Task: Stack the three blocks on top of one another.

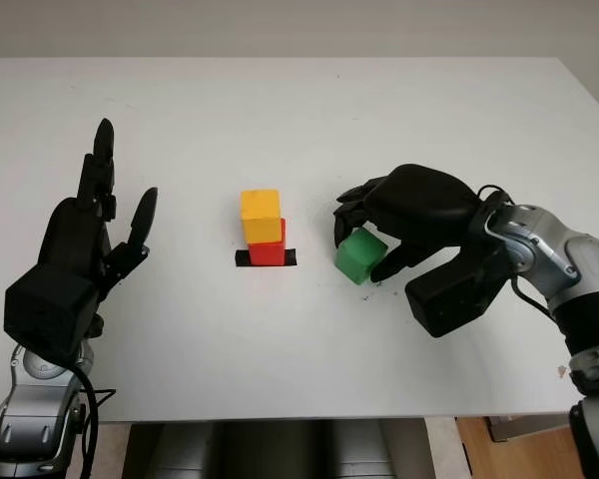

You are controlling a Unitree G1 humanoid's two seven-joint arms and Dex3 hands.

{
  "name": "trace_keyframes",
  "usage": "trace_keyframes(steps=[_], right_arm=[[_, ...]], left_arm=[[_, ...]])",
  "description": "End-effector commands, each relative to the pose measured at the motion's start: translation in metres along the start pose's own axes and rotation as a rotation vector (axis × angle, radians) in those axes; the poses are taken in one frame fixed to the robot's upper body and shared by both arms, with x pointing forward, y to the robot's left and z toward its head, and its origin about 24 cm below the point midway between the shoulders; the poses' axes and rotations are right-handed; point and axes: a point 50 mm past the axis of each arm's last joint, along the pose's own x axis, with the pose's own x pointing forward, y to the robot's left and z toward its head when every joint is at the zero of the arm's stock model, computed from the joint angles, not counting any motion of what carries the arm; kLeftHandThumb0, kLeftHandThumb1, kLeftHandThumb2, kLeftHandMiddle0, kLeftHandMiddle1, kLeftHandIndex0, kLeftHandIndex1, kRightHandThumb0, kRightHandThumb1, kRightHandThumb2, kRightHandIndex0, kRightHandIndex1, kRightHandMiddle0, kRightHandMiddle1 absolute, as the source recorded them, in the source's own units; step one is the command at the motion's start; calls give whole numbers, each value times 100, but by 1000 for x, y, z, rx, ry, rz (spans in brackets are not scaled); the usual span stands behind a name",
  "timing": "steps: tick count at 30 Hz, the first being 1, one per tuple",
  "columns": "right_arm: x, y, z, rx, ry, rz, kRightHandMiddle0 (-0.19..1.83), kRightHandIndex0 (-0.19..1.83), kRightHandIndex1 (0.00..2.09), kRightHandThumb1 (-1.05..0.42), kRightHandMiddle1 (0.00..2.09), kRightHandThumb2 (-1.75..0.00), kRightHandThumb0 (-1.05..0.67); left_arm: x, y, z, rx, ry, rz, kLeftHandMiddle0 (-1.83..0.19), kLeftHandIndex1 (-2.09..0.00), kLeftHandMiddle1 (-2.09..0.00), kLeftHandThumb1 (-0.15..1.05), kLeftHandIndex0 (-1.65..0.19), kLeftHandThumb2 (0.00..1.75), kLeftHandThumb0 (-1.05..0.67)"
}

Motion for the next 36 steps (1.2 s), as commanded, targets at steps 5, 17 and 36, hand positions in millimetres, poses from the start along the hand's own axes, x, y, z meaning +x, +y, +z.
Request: trace_keyframes(steps=[5,17,36], right_arm=[[-1,-14,-4,-4,14,-81,50,55,7,-91,129,-5,-40],[4,-35,-12,327,87,-281,53,52,5,-88,132,-5,-39],[30,-64,17,1472,24,-406,11,23,0,-103,190,-6,-41]], left_arm=[[-3,-1,1,6,-3,-1,15,-5,-5,105,10,53,-75],[-2,-1,0,17,-6,-7,15,-5,-5,105,11,53,-76],[-2,-2,-1,-23,-12,1,14,-5,-6,105,10,58,-71]])
